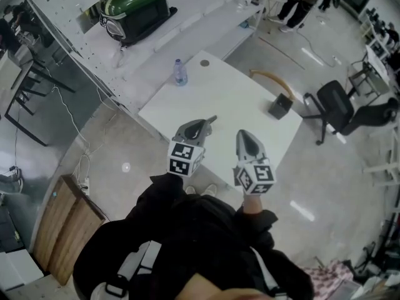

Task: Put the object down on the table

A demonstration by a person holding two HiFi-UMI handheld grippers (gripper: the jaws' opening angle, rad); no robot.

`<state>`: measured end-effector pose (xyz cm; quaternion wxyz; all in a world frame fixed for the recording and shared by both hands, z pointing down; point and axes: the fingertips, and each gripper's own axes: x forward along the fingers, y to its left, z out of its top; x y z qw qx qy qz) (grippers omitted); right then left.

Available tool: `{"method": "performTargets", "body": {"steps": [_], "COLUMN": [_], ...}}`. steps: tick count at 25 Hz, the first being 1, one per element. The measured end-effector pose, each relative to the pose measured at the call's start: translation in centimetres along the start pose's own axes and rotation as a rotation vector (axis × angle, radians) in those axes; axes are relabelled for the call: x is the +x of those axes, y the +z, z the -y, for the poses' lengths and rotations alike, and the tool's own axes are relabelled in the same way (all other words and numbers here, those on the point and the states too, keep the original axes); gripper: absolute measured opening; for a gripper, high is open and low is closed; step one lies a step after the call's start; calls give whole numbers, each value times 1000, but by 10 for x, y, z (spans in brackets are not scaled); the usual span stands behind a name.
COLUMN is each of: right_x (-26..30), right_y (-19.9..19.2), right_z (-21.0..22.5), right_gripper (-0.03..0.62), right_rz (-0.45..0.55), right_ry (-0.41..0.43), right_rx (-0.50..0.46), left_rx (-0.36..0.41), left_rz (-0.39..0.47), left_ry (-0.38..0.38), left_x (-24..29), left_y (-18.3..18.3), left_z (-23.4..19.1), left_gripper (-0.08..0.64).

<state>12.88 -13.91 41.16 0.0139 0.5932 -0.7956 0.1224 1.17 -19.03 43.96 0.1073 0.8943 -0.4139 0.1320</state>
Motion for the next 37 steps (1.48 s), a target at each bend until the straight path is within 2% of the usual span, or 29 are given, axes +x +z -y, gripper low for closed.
{"method": "performTargets", "body": {"steps": [24, 37], "right_x": [-1, 10], "right_y": [24, 25], "right_z": [8, 12], "right_gripper": [-8, -9], "right_rz": [57, 68], "right_ry": [0, 16], "right_rx": [-4, -12], "left_rx": [-19, -8], "left_rz": [108, 111], "left_ry": [-40, -52], "left_x": [-13, -2], "left_y": [21, 25], "left_z": [22, 17], "left_gripper": [2, 2]}}
